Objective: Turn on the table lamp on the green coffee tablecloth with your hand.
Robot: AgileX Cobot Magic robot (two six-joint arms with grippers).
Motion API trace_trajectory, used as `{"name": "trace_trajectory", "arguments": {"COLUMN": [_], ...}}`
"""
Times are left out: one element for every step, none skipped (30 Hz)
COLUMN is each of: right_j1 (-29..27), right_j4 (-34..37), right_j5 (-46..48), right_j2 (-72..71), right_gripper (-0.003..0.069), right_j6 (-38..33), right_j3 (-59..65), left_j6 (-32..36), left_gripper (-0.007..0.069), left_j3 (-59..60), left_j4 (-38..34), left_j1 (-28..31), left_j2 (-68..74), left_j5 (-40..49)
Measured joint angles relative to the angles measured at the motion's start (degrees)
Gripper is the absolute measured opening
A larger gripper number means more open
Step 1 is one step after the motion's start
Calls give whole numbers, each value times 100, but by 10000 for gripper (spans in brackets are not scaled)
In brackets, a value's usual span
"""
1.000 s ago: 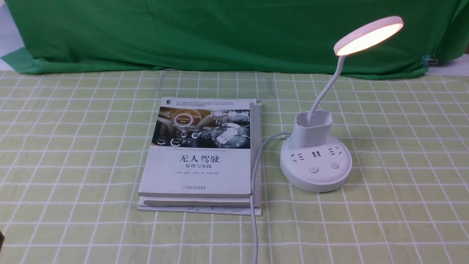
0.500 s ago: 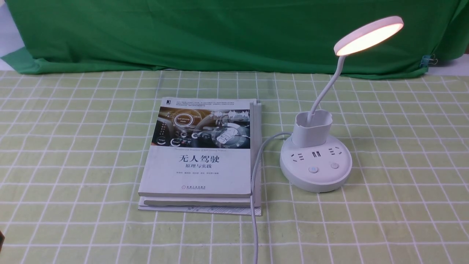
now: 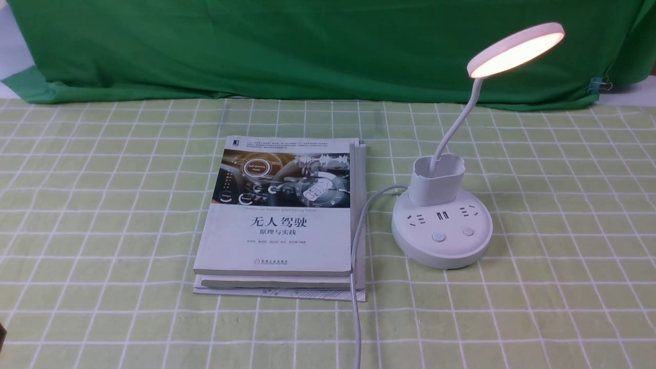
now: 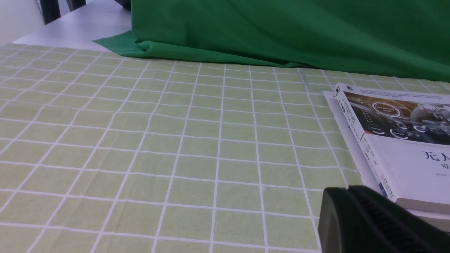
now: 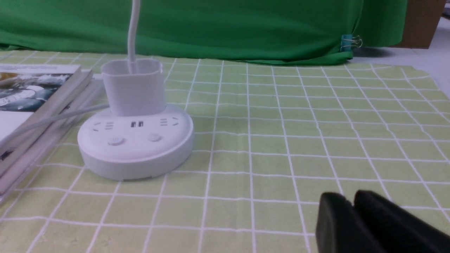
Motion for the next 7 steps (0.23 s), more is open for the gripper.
{"name": "trace_trajectory", "arguments": {"right_j1": [0,0,0,0,0,0,0], "right_j4": [0,0,0,0,0,0,0], "right_j5": [0,0,0,0,0,0,0], "right_j2": [0,0,0,0,0,0,0], "right_gripper": [124,124,128,131,132,134,137], "right_j6": [0,0,0,0,0,0,0], "right_j3": [0,0,0,0,0,0,0], "left_j6": [0,0,0,0,0,0,0], "left_gripper": [3,3,3,3,3,3,3], "left_j3": [0,0,0,0,0,0,0], "left_j4": [0,0,0,0,0,0,0], "left_j1": [0,0,0,0,0,0,0], "left_j2": [0,0,0,0,0,0,0], "left_j5": [0,0,0,0,0,0,0]}}
